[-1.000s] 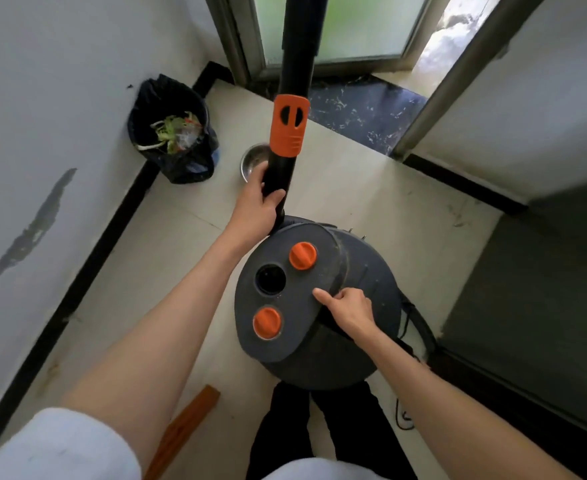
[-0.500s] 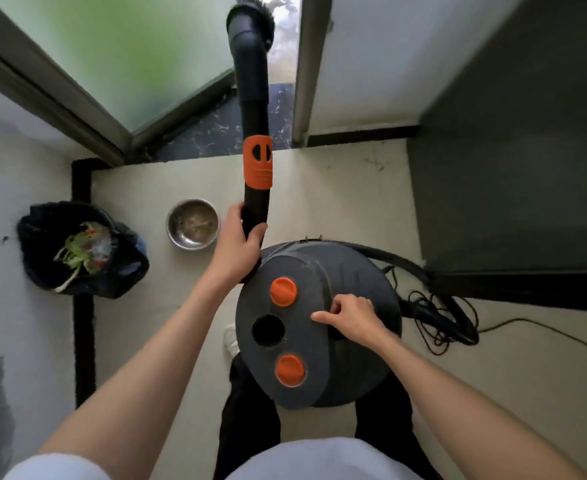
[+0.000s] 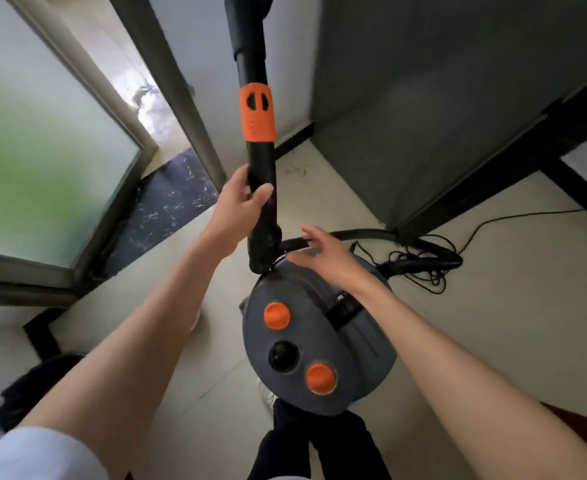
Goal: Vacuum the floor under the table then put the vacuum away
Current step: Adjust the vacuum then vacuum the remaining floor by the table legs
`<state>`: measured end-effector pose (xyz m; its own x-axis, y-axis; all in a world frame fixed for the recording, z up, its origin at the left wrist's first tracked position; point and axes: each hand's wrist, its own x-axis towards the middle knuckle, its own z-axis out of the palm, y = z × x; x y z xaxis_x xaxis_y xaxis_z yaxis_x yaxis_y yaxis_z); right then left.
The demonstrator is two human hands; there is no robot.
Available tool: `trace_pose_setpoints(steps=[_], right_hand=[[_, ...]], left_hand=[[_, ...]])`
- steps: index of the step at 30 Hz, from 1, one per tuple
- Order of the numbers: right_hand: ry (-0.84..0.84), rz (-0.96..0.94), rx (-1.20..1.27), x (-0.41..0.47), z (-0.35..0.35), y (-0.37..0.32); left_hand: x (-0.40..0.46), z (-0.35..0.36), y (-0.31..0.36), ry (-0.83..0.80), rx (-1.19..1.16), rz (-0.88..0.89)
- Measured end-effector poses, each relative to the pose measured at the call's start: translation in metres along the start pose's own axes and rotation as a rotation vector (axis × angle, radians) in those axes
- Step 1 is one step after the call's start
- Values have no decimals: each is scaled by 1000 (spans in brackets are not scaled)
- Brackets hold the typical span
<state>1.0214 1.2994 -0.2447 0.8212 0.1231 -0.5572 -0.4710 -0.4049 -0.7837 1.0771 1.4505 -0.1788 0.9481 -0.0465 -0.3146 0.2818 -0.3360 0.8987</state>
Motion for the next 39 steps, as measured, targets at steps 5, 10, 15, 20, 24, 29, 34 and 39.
trace_pose_setpoints(steps=[5,10,15,20,24,29,34,39], right_hand=[[141,-103,109,-24,-23,-30],[303,-128,79,-77,-64,-25],[525,-116,255,-135,-86,-13],[775,-50,354,-209,-110,23],[992,-35,438,-265,-99,47],[1117,0,590,-303,-75,69],[1186,-60,629,-334,-69,70],[1287,-137,727,-358,-95,59]], left_hand=[[-12,38,67,-124,-57,130],[-44,78,109,-204,-114,171],[-76,109,123,-364,-9,260],[-104,128,92,-444,130,260],[-133,152,51,-709,402,248],[-175,184,7,-1087,799,424],[-204,204,-13,-1055,939,594],[-227,224,10,-852,721,611]])
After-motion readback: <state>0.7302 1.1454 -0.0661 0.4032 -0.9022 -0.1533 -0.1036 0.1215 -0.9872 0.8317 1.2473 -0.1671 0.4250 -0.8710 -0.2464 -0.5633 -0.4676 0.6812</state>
